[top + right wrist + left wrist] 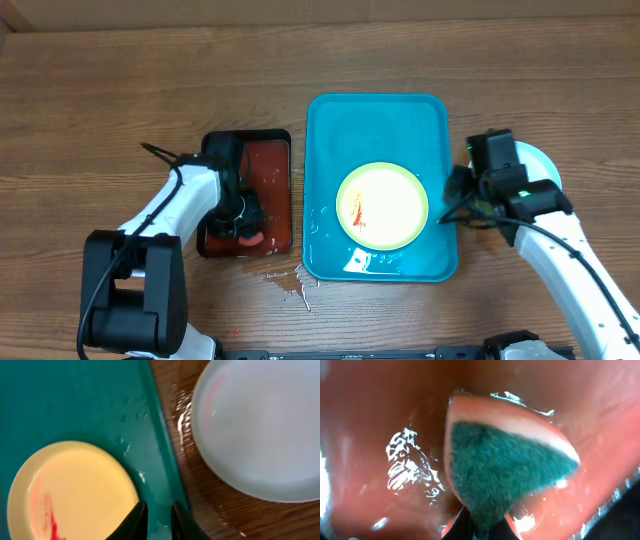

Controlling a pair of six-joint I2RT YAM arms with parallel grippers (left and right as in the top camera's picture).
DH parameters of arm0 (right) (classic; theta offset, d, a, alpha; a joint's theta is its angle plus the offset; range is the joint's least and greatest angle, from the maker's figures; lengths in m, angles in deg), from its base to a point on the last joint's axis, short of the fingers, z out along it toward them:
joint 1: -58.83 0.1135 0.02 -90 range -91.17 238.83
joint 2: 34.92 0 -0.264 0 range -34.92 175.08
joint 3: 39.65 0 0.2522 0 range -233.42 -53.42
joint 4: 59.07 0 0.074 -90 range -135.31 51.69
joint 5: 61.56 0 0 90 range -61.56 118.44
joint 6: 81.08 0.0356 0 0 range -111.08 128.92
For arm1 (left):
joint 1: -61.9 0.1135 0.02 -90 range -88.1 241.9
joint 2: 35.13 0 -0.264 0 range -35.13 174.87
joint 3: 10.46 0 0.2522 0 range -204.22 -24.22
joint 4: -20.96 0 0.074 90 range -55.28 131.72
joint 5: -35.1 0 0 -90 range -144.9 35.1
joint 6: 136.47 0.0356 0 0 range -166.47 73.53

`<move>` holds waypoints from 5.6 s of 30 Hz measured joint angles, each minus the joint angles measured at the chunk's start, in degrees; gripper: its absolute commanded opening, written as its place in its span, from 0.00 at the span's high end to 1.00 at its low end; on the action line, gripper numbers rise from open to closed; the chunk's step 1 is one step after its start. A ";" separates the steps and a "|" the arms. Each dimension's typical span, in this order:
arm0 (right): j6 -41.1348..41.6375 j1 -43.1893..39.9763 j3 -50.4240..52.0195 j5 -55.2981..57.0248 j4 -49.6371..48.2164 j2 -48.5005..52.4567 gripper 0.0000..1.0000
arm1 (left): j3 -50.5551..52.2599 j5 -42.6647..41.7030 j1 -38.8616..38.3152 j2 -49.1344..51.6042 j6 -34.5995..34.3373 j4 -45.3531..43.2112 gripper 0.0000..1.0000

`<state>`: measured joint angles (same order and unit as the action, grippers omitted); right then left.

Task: Clean dirty plates on tray and stack at the side
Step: 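Pick up the sponge from the black tray with the left gripper, then move the sponge in the left gripper over the yellow plate, then scrub the yellow plate with the sponge while the right gripper holds it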

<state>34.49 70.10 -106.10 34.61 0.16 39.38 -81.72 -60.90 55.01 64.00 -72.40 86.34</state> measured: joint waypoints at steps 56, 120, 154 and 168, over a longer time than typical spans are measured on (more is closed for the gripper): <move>-6.93 4.26 14.67 -14.69 -21.81 12.22 0.96 | -19.15 5.66 -0.04 -9.25 4.98 16.06 0.96; -3.10 4.52 14.64 -11.87 -22.34 12.22 0.96 | -23.89 -5.79 -28.20 19.15 -14.80 -11.32 0.96; -3.10 4.48 14.60 -11.69 -21.88 12.22 0.96 | -30.08 -9.79 -28.13 22.95 -13.97 7.80 0.96; -2.64 4.83 14.60 -12.76 -22.21 12.22 0.96 | -33.40 -5.29 -26.93 23.80 -8.72 -1.75 0.96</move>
<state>31.84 74.93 -91.50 21.85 -22.04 51.60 -115.12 -66.19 28.08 87.80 -81.12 84.59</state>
